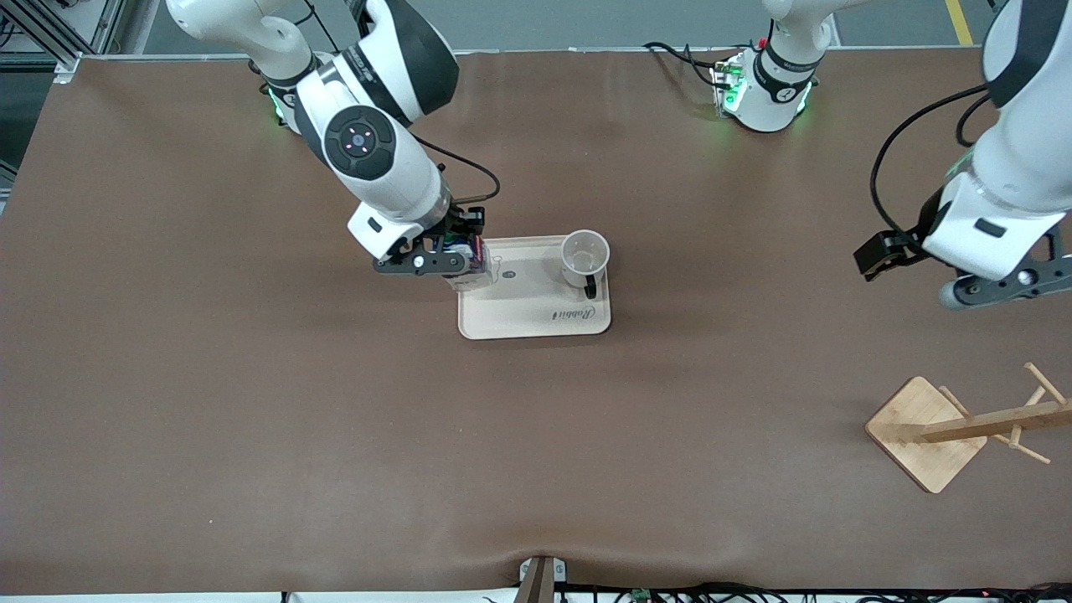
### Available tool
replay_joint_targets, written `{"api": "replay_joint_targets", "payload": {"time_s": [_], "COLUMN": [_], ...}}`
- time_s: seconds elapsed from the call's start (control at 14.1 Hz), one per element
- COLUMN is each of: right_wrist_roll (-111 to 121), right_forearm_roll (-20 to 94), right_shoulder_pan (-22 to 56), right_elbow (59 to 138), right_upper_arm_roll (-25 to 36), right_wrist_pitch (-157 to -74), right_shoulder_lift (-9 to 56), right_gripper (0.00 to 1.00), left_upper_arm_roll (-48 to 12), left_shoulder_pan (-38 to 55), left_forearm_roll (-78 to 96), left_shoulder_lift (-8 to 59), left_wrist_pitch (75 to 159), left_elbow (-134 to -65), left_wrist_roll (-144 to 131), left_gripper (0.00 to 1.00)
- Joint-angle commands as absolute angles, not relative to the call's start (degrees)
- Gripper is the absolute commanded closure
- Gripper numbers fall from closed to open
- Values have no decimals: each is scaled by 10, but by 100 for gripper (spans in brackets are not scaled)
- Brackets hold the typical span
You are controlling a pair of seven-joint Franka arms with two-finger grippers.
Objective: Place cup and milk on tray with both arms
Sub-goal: 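Withdraw the left gripper while the right gripper carries the milk to the tray, then lower the milk carton onto the tray beside the mug, open the right gripper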
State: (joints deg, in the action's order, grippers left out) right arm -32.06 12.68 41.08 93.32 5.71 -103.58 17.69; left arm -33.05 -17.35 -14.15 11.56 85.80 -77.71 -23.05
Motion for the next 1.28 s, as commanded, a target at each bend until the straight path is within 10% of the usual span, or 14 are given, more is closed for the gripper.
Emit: {"api": "replay_joint_targets", "payload": {"time_s": [0.0,0.71,1.0,1.14,1.21], "right_wrist_roll": [-326,-325,-330,-331,-334], "right_forearm_roll": [136,134,134,134,134], "right_shoulder_pan": [427,463,463,461,461], "right_elbow": [921,954,954,954,954], "right_upper_arm_roll": [65,65,65,65,66], "right_wrist_pitch": [-1051,-1131,-1128,-1127,-1127], "right_shoulder_lift": [202,236,237,239,240], "right_gripper": [100,100,89,63,1], "left_upper_arm_roll": [-337,-330,-176,-137,-110], "left_shoulder_pan": [-197,-190,-79,-68,-55], "left_forearm_roll": [-126,-115,-93,-63,-48], "left_shoulder_lift": [82,40,16,4,-7], "left_wrist_pitch": [851,843,827,826,827], "left_elbow": [-790,-797,-809,-825,-836], "left_wrist_roll": [-215,-189,-114,-103,-97], "left_gripper": [0,0,0,0,0]}}
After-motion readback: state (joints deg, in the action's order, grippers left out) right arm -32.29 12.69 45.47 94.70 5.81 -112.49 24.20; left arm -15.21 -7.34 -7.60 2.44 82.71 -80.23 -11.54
